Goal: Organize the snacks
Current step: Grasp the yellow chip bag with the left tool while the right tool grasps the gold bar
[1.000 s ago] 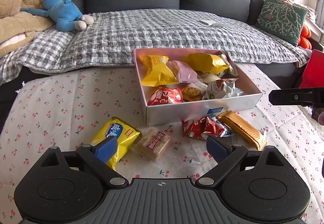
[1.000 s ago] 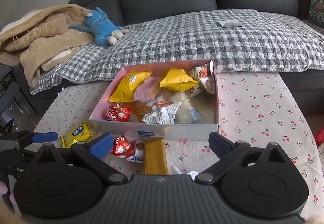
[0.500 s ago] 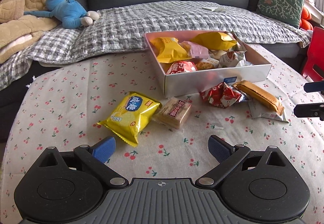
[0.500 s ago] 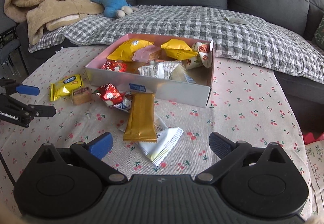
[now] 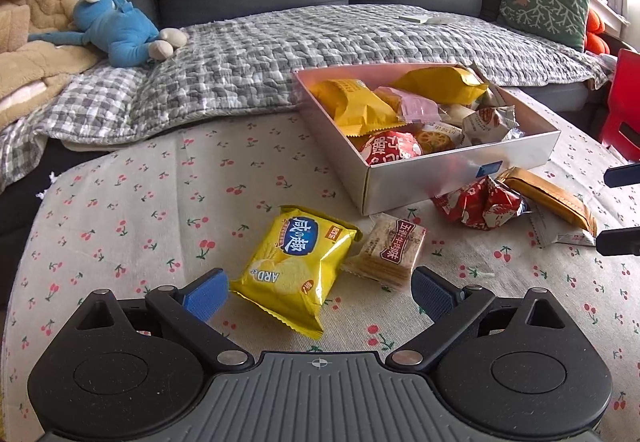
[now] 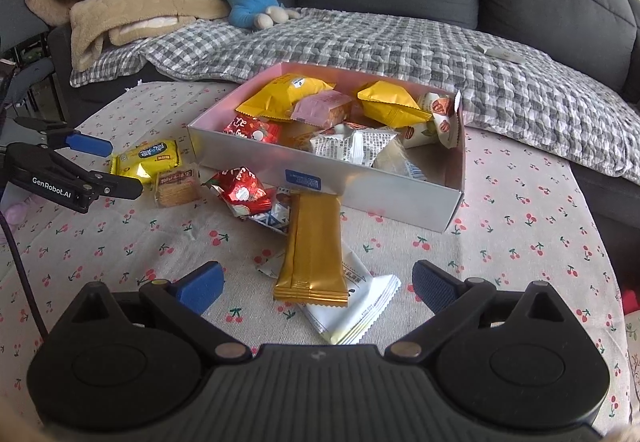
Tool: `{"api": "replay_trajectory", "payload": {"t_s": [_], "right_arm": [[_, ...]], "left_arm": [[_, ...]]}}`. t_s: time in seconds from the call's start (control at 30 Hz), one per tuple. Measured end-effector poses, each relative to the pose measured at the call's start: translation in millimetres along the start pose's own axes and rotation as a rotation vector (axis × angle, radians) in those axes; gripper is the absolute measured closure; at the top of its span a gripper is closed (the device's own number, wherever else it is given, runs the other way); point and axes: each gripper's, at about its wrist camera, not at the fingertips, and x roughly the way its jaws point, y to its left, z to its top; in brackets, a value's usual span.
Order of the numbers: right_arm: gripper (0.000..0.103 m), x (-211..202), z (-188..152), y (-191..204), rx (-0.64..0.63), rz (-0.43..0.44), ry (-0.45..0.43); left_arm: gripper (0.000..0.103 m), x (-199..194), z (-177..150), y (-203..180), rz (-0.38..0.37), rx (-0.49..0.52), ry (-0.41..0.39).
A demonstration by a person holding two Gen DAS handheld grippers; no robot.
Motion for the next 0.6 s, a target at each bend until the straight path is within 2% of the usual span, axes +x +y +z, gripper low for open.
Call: {"api": "replay_trajectory", "payload": {"t_s": [0.17,0.37,0.43,0.5,0.6], "right_arm": [[0.005,7.9,5.1,-1.9,0.013,0.004,-0.002],[0.015,16.4,10.7,-2.5,0.026,0.008,0.004],[0.022,19.5,13.7,-1.0,0.029,0.018,0.005],[0.028,23.2,15.8,1.3,0.028,0.016,0.011],[0.037,29.1,18.5,3.9,0.031,0.024,0.023]], "left_arm": [[0.006,14.3,5.4,5.7,-0.005,0.001,0.014],[0.007,24.9,8.9,21.9,-0.019,-0.059,0.021],[0.010,27.4,9.7,25.9,-0.034,-0.083,0.028],[0.020,30.4,10.6,28.4,-0.046,-0.107,0.052],[0.028,30.8,10.0,29.0,-0.051,-0.114,0.059]]}}
